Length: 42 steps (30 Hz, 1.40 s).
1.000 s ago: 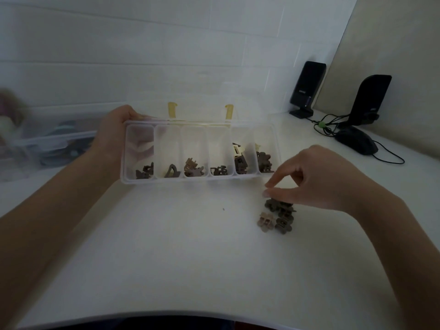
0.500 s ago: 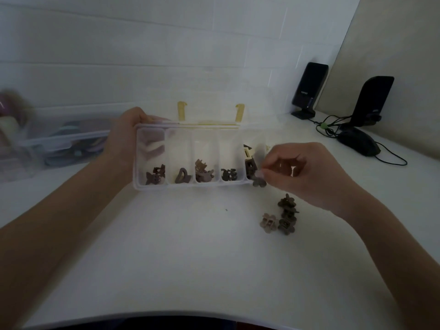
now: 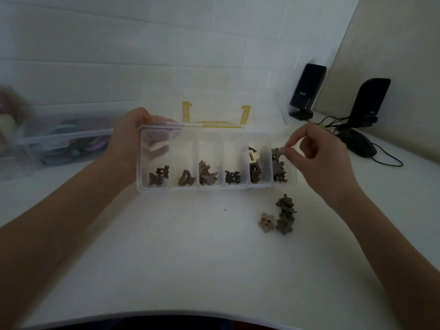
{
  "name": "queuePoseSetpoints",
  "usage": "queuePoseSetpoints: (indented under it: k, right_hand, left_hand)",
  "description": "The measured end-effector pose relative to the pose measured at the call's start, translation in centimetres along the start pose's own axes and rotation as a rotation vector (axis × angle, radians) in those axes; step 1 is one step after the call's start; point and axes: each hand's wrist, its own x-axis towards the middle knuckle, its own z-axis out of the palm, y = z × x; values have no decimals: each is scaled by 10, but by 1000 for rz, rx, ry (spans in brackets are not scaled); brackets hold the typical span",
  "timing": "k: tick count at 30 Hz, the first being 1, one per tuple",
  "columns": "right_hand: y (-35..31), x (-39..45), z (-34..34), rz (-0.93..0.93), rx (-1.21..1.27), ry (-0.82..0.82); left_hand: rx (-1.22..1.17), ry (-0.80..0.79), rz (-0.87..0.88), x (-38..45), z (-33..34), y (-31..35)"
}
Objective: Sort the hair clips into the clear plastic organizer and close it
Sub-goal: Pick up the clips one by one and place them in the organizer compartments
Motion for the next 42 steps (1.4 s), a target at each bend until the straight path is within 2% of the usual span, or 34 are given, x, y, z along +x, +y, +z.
queuePoseSetpoints:
  k: [6, 8, 11, 14, 16, 19, 22, 26, 29, 34, 38, 42]
  right_hand:
    - [-4, -4, 0, -117, -88, -9]
    - [-9, -4, -5, -165, -31, -92]
    - [-17, -8, -13, -224, -10, -299]
    - [-19, -10, -15, -231, -252, -464]
    - [-19, -9, -15, -230, -505, -472]
    - [-14, -6, -18, -155, -652, -508]
    - [-11, -4, -22, 6, -542, -644]
    - [-12, -5, -17, 51, -352, -725]
    - [-14, -9, -11, 3, -249, -758]
    - [-13, -10, -3, -164, -149, -703]
    - [-16, -9, -6, -178, -32, -625]
    - [-18, -10, -9, -158, -154, -693]
  left_hand:
    - [-4, 4, -11, -1, 1, 1]
    - [-5, 17, -22, -1, 0, 1]
    - [-11, 51, -33, -1, -1, 1]
    - [-31, 102, -51, -2, 0, 2]
    - [-43, 120, -69, -2, 0, 3]
    - [-38, 140, -88, -2, 1, 4]
    - [-49, 142, -80, -3, 1, 3]
    - [-60, 151, -74, -4, 2, 4]
    - [-58, 151, -71, -4, 2, 4]
    - [-53, 142, -70, -2, 0, 3]
    - [-43, 132, -84, -1, -1, 3]
    - [-30, 141, -78, -2, 1, 4]
